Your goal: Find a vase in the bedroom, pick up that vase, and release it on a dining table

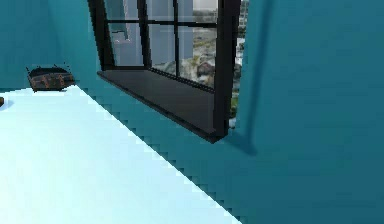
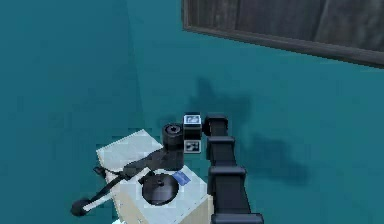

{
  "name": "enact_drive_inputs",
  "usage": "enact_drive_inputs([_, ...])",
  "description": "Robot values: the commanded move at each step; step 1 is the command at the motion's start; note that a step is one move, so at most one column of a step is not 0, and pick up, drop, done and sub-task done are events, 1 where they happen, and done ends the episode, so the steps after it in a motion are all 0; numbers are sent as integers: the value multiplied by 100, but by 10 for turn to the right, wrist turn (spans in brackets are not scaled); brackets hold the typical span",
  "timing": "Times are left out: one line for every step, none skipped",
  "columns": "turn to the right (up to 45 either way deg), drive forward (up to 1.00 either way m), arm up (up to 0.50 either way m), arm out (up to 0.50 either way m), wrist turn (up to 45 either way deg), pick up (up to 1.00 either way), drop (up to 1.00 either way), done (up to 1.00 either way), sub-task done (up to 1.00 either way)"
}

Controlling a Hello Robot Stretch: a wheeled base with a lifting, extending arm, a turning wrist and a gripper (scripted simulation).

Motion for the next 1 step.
enact_drive_inputs([0,0,0,0,450,0,0,0,0])
